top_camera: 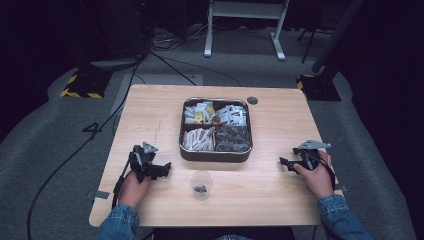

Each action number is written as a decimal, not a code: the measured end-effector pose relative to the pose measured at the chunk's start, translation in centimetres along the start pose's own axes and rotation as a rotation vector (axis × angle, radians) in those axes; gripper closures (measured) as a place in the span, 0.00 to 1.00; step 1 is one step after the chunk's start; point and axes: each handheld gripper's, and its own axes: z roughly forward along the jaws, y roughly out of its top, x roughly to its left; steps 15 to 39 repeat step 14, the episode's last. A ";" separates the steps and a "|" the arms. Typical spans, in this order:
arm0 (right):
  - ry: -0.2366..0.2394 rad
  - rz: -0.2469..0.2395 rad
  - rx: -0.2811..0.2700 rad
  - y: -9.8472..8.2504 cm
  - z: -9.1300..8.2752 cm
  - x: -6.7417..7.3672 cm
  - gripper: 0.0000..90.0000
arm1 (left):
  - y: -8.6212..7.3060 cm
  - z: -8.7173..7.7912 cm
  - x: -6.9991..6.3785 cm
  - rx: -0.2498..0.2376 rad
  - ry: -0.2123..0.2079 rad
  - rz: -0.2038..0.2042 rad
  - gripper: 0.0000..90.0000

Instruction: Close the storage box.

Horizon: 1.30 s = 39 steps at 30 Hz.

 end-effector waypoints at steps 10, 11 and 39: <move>0.003 -0.004 0.008 0.1 0.2 0.2 0.18 | 0.0 0.0 0.0 0.000 0.000 0.000 0.00; 0.002 -0.004 0.008 0.1 0.2 0.2 0.18 | 0.0 0.0 0.0 0.000 0.000 0.000 0.00; 0.003 -0.003 0.008 0.1 0.2 0.2 0.18 | 0.0 0.0 0.0 0.000 0.000 0.000 0.00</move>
